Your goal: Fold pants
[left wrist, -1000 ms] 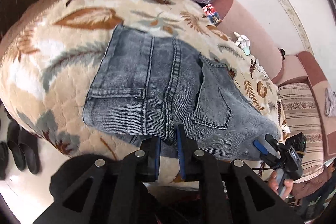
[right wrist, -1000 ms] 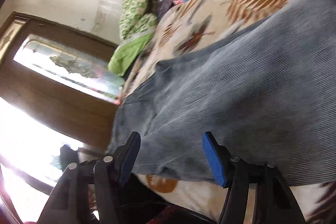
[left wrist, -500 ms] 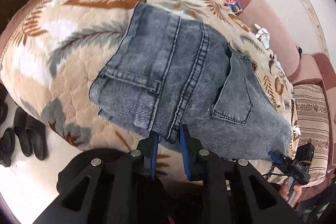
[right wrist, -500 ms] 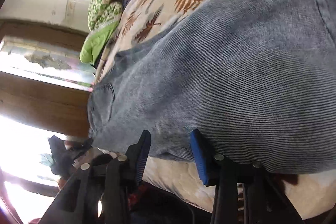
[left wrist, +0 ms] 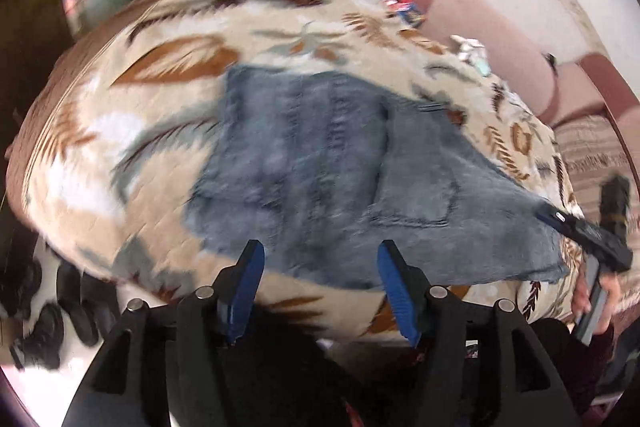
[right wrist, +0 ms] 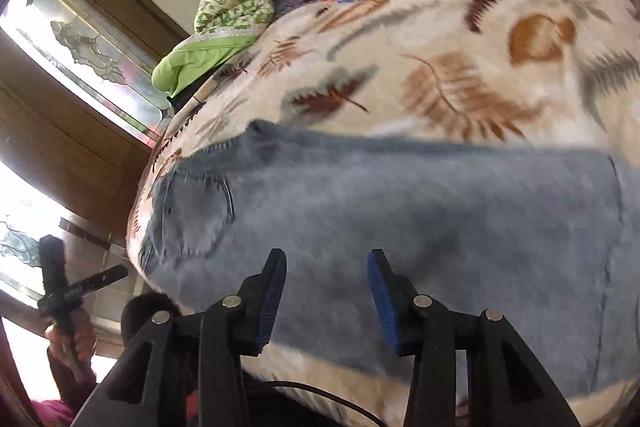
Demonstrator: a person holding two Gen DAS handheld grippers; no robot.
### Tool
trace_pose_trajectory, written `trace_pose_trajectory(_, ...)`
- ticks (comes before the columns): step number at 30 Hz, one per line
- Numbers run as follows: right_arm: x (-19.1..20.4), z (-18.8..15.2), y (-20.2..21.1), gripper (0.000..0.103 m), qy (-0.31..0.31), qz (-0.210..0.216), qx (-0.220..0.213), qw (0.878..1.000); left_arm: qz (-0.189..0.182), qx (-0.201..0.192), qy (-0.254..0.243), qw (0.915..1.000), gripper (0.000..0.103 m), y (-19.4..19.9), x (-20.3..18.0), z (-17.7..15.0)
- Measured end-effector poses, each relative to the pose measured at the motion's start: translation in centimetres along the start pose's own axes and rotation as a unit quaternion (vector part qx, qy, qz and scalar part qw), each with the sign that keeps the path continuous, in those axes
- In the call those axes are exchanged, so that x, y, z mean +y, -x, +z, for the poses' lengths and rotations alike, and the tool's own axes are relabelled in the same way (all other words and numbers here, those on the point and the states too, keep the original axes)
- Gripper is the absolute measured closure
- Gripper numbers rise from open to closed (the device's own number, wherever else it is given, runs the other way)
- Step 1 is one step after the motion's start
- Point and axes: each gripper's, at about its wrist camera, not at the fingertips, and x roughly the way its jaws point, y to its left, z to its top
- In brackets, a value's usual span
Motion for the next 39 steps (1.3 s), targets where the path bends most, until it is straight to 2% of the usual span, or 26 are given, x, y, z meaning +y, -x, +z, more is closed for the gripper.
trace_pose_trajectory(3, 3.4, 1.8, -3.4, 0.057, 0.019, -0.002, 0.004, 1.000, -0.014, -0.017, -0.035, 0.9991, 0.038, -1.4, -3.0, 1.1)
trace_pose_trajectory(5, 4.9, 2.6, -5.9, 0.057, 0.031, -0.001, 0.009, 0.999, 0.000, -0.019, -0.045, 0.9988, 0.037, -3.1, -4.5, 2.1)
trace_pose_trajectory(8, 6.2, 2.8, -8.7, 0.057, 0.052, -0.025, 0.009, 0.998, 0.011, -0.004, -0.040, 0.9991, 0.037, -5.8, -5.7, 3.4)
trace_pose_trajectory(13, 5.2, 3.1, -12.5, 0.057, 0.036, -0.015, 0.034, 0.999, 0.019, 0.031, -0.010, 0.9993, 0.037, -9.5, -5.0, 4.2)
trace_pose_trajectory(15, 4.7, 3.3, -12.7, 0.057, 0.037, 0.000, 0.027, 0.999, 0.016, 0.032, -0.002, 0.9994, 0.035, -10.2, -4.5, 4.6)
trace_pose_trajectory(18, 3.7, 4.3, -13.2, 0.058, 0.013, 0.017, 0.025, 0.999, 0.035, 0.025, -0.008, 0.9991, 0.035, -11.2, -4.5, 5.7)
trace_pose_trajectory(22, 3.2, 4.9, -13.9, 0.060, 0.014, 0.020, 0.018, 1.000, 0.048, 0.034, -0.004, 0.9983, 0.031, -12.4, -4.2, 7.0)
trace_pose_trajectory(25, 3.2, 4.9, -13.6, 0.060, 0.014, 0.024, 0.018, 0.999, 0.047, 0.040, -0.004, 0.9981, 0.029, -12.7, -4.2, 7.4)
trace_pose_trajectory(29, 2.4, 4.8, -12.1, 0.057, -0.005, 0.027, 0.007, 1.000, 0.053, 0.029, 0.002, 0.9982, 0.029, -11.6, -4.4, 7.1)
trace_pose_trajectory(32, 2.0, 4.7, -9.3, 0.054, 0.001, -0.005, -0.020, 1.000, 0.067, 0.000, -0.010, 0.9977, 0.029, -10.0, -5.2, 6.5)
trace_pose_trajectory(36, 0.7, 4.6, -5.2, 0.053, -0.012, -0.041, -0.046, 0.998, 0.077, -0.035, -0.061, 0.9945, 0.028, -8.5, -8.3, 5.6)
trace_pose_trajectory(39, -0.7, 4.0, -2.0, 0.053, -0.018, -0.084, -0.072, 0.994, 0.070, -0.040, -0.093, 0.9924, 0.020, -8.8, -10.5, 5.1)
